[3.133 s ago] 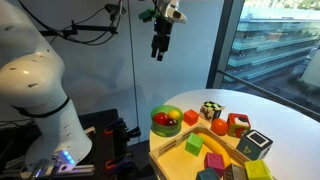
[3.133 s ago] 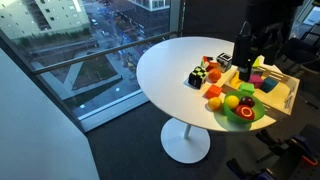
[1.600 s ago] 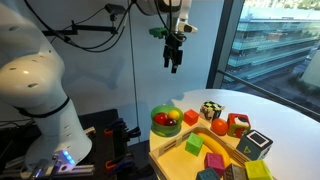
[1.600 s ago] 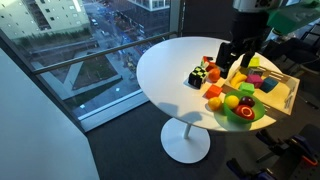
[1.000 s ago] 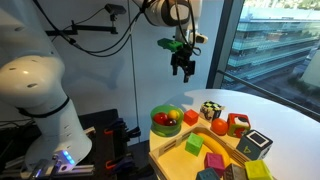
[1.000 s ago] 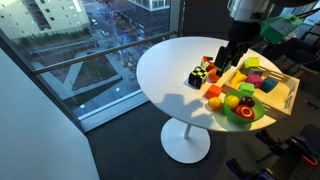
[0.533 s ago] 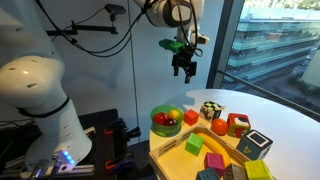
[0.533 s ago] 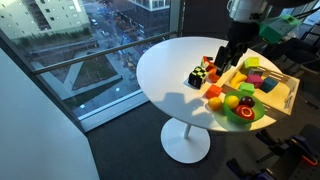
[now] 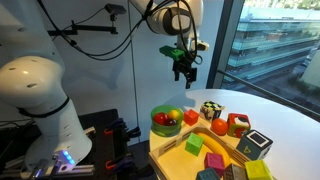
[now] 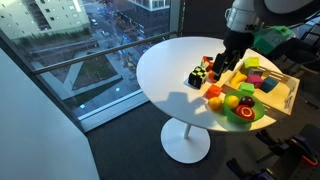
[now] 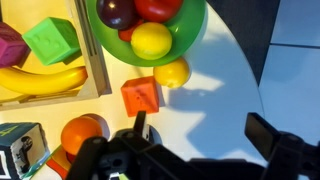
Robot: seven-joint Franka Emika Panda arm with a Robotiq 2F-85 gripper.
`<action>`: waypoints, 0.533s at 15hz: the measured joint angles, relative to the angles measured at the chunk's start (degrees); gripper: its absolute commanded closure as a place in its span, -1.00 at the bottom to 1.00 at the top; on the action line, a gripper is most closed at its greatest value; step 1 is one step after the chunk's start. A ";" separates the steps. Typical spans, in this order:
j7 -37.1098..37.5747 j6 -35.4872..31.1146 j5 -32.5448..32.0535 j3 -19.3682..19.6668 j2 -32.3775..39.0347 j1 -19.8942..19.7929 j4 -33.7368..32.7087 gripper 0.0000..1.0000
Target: Put the orange block on top of the pink block then place the green block in the green bowl
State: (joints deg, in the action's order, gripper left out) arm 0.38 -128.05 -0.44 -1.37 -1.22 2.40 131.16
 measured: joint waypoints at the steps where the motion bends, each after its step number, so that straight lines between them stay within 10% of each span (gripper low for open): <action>1: 0.00 -1.90 -0.27 0.14 0.45 -0.15 0.66 -1.00; 8: 0.11 -10.11 -1.39 1.82 4.82 -1.75 3.67 -1.00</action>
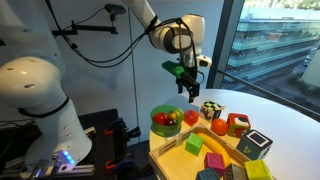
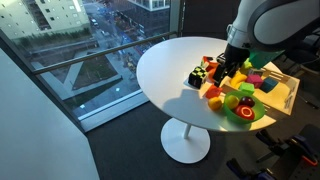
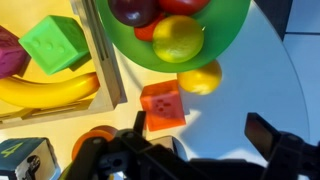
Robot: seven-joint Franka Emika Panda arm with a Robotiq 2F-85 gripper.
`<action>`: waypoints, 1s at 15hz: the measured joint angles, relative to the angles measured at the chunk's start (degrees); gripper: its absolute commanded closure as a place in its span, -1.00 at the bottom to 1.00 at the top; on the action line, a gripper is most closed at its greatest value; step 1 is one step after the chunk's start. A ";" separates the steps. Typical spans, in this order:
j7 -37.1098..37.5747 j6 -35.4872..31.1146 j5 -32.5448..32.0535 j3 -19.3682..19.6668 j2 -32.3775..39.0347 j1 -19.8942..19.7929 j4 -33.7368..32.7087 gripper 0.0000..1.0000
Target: Put the orange block on top of the pink block then place the green block in the green bowl
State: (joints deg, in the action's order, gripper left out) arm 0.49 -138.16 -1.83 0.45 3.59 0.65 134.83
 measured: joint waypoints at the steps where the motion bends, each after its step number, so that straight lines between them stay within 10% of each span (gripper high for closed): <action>1: 0.06 -0.45 -0.47 0.24 0.67 -0.22 0.15 -1.00; 15: 0.47 -12.12 -2.36 1.84 8.51 -0.57 0.06 -1.00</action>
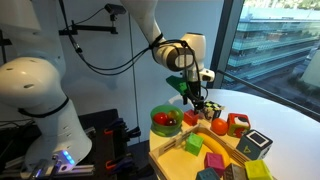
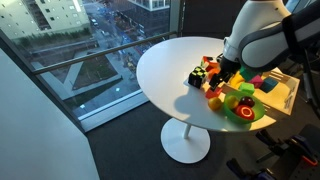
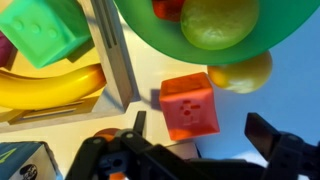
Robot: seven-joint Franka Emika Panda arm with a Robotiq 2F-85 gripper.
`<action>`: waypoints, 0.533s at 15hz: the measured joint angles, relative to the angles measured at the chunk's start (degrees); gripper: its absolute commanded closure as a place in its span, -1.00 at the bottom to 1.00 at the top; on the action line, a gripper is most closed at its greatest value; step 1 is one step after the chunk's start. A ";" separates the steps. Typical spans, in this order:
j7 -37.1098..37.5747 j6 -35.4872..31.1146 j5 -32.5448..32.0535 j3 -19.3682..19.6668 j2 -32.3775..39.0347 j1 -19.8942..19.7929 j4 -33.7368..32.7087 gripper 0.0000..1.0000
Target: Put the orange block on top of the pink block then place the green block in the green bowl
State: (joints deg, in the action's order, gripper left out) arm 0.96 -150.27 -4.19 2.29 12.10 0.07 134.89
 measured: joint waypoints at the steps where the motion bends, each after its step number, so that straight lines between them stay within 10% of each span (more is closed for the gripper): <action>1: 0.00 -0.61 0.00 -0.02 0.42 0.09 -0.06 -1.00; 8: 0.00 -4.21 0.00 -0.07 3.11 0.82 -0.81 -1.00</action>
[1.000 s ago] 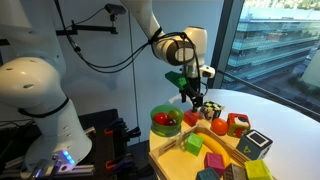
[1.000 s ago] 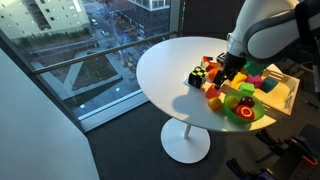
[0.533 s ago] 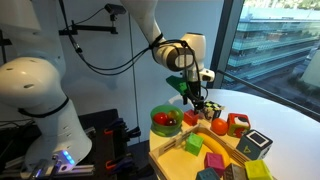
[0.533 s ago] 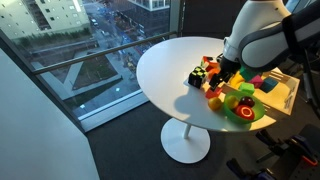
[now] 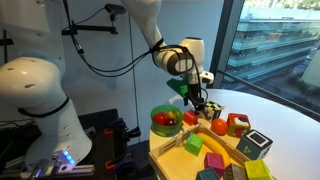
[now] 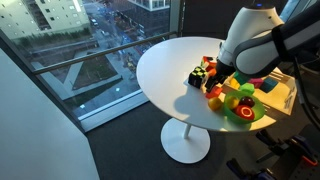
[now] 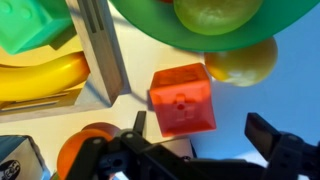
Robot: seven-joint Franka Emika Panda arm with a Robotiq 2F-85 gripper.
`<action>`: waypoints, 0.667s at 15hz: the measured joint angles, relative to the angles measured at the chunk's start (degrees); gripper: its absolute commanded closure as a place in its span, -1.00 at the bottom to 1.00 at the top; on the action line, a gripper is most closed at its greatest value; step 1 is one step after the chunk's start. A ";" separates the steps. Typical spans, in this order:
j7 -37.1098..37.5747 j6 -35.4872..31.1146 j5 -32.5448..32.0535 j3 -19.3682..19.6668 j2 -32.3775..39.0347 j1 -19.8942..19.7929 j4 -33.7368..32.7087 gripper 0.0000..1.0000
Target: Put the orange block on top of the pink block then place the green block in the green bowl
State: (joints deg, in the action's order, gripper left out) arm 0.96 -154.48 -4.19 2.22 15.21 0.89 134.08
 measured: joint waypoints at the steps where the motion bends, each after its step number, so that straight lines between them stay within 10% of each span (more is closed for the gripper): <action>1: 0.00 -0.47 0.00 0.00 0.36 0.11 -0.10 -1.00; 10: 0.00 -1.80 -1.05 0.76 1.83 0.70 -1.40 -1.00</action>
State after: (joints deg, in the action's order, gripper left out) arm 0.96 -156.28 -5.24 2.98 17.04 1.59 132.69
